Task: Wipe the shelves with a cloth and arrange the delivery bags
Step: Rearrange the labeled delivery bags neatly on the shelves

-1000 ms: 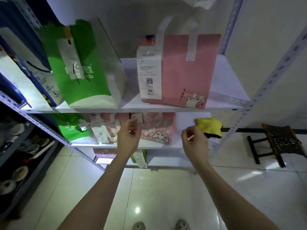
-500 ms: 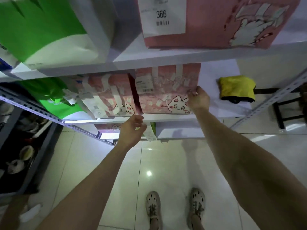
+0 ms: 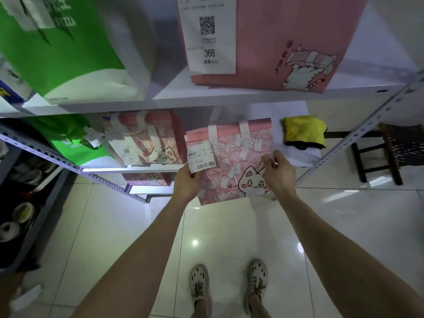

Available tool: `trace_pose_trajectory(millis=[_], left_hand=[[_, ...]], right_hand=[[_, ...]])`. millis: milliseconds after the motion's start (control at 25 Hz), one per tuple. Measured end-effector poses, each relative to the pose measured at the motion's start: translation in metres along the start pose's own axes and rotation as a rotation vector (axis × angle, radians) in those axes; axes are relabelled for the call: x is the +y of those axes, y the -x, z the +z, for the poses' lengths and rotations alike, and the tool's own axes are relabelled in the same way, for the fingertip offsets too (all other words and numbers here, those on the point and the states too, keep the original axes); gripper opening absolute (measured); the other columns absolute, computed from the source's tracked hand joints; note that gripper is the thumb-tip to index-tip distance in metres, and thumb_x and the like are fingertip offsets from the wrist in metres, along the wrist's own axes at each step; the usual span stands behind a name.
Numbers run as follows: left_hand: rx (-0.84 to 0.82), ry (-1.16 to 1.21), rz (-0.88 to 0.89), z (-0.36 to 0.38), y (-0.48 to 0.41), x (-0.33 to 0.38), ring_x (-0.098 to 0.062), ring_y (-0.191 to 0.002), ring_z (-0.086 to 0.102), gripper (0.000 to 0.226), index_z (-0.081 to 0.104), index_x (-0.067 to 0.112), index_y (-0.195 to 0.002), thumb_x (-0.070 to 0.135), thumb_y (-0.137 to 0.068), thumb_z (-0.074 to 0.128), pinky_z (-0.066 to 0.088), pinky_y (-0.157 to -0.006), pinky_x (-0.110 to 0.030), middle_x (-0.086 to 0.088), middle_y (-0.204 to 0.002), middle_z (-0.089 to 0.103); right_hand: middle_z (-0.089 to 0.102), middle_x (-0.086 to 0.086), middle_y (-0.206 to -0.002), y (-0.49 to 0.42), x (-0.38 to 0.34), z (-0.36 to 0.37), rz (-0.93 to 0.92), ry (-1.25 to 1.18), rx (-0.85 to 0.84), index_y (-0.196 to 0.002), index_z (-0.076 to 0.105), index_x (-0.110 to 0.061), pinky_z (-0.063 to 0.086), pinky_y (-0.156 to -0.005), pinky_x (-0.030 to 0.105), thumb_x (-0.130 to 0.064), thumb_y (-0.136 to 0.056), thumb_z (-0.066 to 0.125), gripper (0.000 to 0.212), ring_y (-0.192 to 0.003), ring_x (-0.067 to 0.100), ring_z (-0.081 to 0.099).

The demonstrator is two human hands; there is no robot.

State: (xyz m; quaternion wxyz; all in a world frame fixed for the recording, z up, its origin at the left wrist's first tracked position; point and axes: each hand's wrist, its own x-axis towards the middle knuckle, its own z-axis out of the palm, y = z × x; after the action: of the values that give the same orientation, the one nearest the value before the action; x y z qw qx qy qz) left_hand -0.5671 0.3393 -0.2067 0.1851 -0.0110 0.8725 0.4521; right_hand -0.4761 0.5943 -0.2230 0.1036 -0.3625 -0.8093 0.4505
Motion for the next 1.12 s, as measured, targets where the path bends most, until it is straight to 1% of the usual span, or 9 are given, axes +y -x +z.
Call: trace_pose_trajectory(millis=[80, 200, 360, 480, 560, 680, 880, 1000, 1120], left_hand=[[0.001, 0.009, -0.017, 0.001, -0.001, 0.003, -0.027, -0.079, 0.067, 0.014, 0.071, 0.011, -0.112, 0.024, -0.108, 0.066, 0.052, -0.063, -0.035, -0.005, -0.093, 0.076], [0.003, 0.005, -0.048, -0.002, 0.006, 0.0, -0.034, -0.102, 0.076, 0.018, 0.072, 0.011, -0.118, 0.024, -0.107, 0.065, 0.062, -0.086, -0.053, -0.01, -0.108, 0.08], [0.014, -0.005, -0.065, -0.016, 0.025, -0.02, -0.027, -0.094, 0.075, 0.018, 0.073, 0.015, -0.116, 0.029, -0.106, 0.068, 0.058, -0.077, -0.039, -0.01, -0.104, 0.08], [0.003, 0.065, -0.099, -0.036, 0.034, -0.037, -0.025, -0.102, 0.076, 0.018, 0.075, 0.022, -0.119, 0.031, -0.105, 0.072, 0.062, -0.089, -0.043, -0.005, -0.11, 0.081], [-0.036, 0.223, -0.117, -0.053, 0.036, -0.049, -0.028, -0.111, 0.077, 0.022, 0.078, 0.021, -0.125, 0.024, -0.103, 0.076, 0.064, -0.096, -0.046, -0.003, -0.116, 0.083], [-0.112, 0.5, -0.15, -0.084, 0.041, -0.07, -0.026, -0.109, 0.08, 0.025, 0.082, 0.019, -0.124, 0.014, -0.1, 0.078, 0.066, -0.091, -0.035, -0.003, -0.118, 0.084], [-0.15, 0.499, -0.158, -0.12, 0.05, -0.106, -0.021, -0.101, 0.082, 0.023, 0.083, 0.023, -0.12, 0.016, -0.099, 0.079, 0.065, -0.081, -0.025, -0.001, -0.115, 0.085], [-0.172, 0.475, -0.159, -0.127, 0.048, -0.124, -0.023, -0.101, 0.083, 0.022, 0.084, 0.023, -0.119, 0.018, -0.098, 0.081, 0.066, -0.083, -0.029, -0.002, -0.113, 0.085], [-0.184, 0.457, -0.198, -0.117, 0.049, -0.146, -0.025, -0.103, 0.082, 0.019, 0.087, 0.028, -0.114, 0.022, -0.097, 0.082, 0.065, -0.092, -0.039, -0.002, -0.111, 0.085]], right_hand=[[0.073, 0.008, -0.088, -0.001, -0.002, -0.005, -0.012, 0.012, -0.008, -0.102, 0.063, -0.014, 0.05, -0.072, 0.041, -0.031, -0.108, 0.052, 0.021, -0.084, 0.033, 0.064], [0.074, 0.01, -0.092, 0.005, -0.003, -0.006, -0.011, 0.023, -0.019, -0.104, 0.064, -0.015, 0.053, -0.075, 0.042, -0.033, -0.108, 0.052, 0.021, -0.085, 0.034, 0.063], [0.069, 0.005, -0.087, 0.024, -0.003, 0.007, -0.009, 0.037, -0.064, -0.106, 0.063, -0.015, 0.044, -0.069, 0.037, -0.033, -0.108, 0.053, 0.021, -0.083, 0.034, 0.063], [0.068, 0.004, -0.086, 0.041, -0.007, 0.021, -0.008, 0.06, -0.068, -0.106, 0.062, -0.015, 0.041, -0.067, 0.036, -0.034, -0.109, 0.052, 0.021, -0.082, 0.033, 0.062], [0.07, 0.008, -0.088, 0.056, -0.012, 0.03, -0.012, 0.036, -0.026, -0.103, 0.061, -0.014, 0.045, -0.067, 0.039, -0.033, -0.109, 0.053, 0.022, -0.083, 0.034, 0.062], [0.071, 0.006, -0.091, 0.087, -0.013, 0.045, -0.007, -0.016, 0.019, -0.101, 0.059, -0.014, 0.044, -0.068, 0.039, -0.032, -0.109, 0.053, 0.021, -0.085, 0.032, 0.062], [0.071, 0.007, -0.089, 0.137, -0.012, 0.078, 0.06, -0.038, 0.016, -0.101, 0.057, -0.016, 0.04, -0.062, 0.034, -0.032, -0.11, 0.052, 0.019, -0.081, 0.031, 0.063], [0.069, 0.004, -0.085, 0.159, -0.006, 0.09, 0.103, -0.047, 0.044, -0.099, 0.059, -0.017, 0.043, -0.06, 0.03, -0.032, -0.109, 0.053, 0.018, -0.079, 0.03, 0.065], [0.071, -0.005, -0.088, 0.179, 0.015, 0.096, 0.145, -0.064, 0.029, -0.1, 0.062, -0.024, 0.057, -0.071, 0.038, -0.036, -0.107, 0.055, 0.015, -0.081, 0.024, 0.07]])
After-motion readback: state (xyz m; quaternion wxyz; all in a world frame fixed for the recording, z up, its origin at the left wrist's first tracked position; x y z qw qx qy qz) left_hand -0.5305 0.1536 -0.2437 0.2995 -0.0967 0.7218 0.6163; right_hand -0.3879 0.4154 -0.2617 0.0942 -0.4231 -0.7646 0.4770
